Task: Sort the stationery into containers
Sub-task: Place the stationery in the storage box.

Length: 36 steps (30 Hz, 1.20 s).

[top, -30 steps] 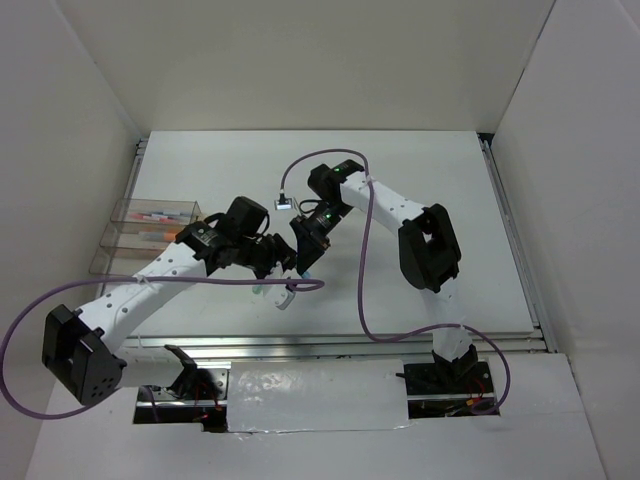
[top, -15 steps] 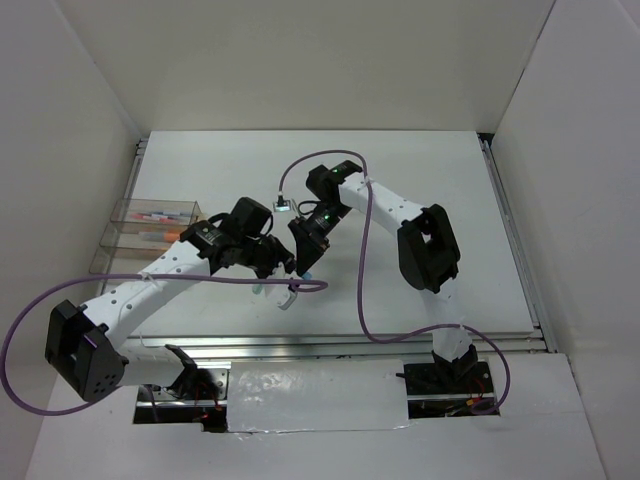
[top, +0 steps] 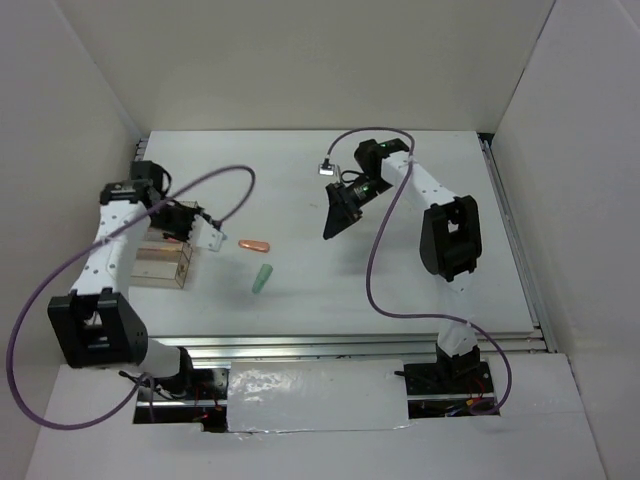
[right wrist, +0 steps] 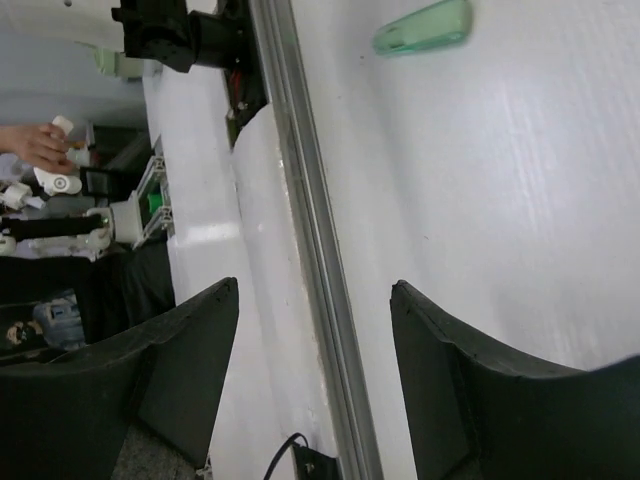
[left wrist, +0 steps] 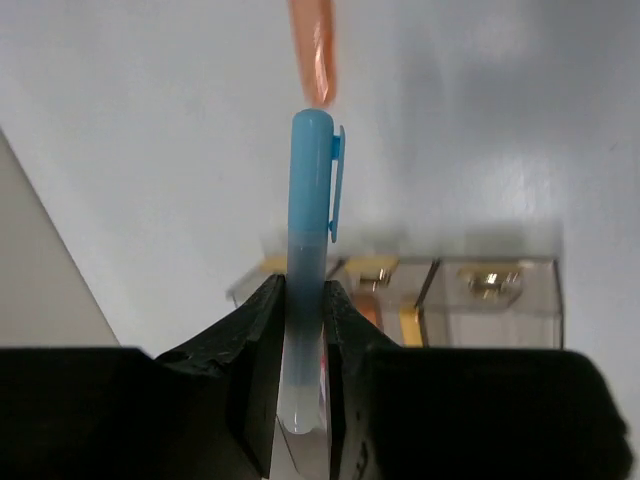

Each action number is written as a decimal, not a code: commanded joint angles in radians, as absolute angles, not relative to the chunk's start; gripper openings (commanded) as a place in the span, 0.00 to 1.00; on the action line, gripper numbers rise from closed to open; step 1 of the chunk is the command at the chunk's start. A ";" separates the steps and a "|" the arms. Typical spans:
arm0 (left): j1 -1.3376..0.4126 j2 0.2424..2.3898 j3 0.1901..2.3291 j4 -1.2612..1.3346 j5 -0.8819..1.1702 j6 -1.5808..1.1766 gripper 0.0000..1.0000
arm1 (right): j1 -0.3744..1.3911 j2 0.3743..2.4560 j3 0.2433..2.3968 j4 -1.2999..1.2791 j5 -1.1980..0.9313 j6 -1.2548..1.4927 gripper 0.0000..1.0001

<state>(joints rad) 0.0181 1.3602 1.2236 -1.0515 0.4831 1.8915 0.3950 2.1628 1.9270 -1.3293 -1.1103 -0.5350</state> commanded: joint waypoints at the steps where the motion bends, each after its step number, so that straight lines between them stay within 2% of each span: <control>1: 0.219 1.506 1.391 -1.233 0.584 2.094 0.00 | 0.380 2.126 1.948 -1.436 -1.088 -0.537 0.69; 6: 0.435 1.666 1.548 -1.276 0.582 2.250 0.00 | 0.379 2.115 1.887 -1.395 -1.066 -0.520 0.68; 9: 0.494 1.733 1.551 -1.244 0.532 2.313 0.00 | 0.379 2.121 1.885 -1.394 -1.054 -0.514 0.68; 19: 0.543 1.839 1.551 -1.106 0.466 2.330 0.00 | 0.382 2.148 1.913 -1.416 -1.040 -0.511 0.67; 24: 0.535 1.858 1.513 -1.017 0.437 2.327 0.12 | 0.385 2.152 1.908 -1.422 -1.034 -0.512 0.67; 25: 0.528 1.861 1.513 -1.016 0.436 2.322 0.21 | 0.384 2.149 1.905 -1.422 -1.031 -0.515 0.67; 29: 0.519 1.850 1.512 -1.002 0.449 2.286 0.41 | 0.384 2.141 1.885 -1.420 -1.025 -0.520 0.67; 33: 0.514 1.826 1.548 -1.047 0.494 2.275 0.49 | 0.384 2.135 1.884 -1.424 -1.023 -0.523 0.67; 36: 0.499 1.804 1.607 -1.115 0.567 2.249 0.51 | 0.383 2.129 1.875 -1.420 -1.023 -0.528 0.67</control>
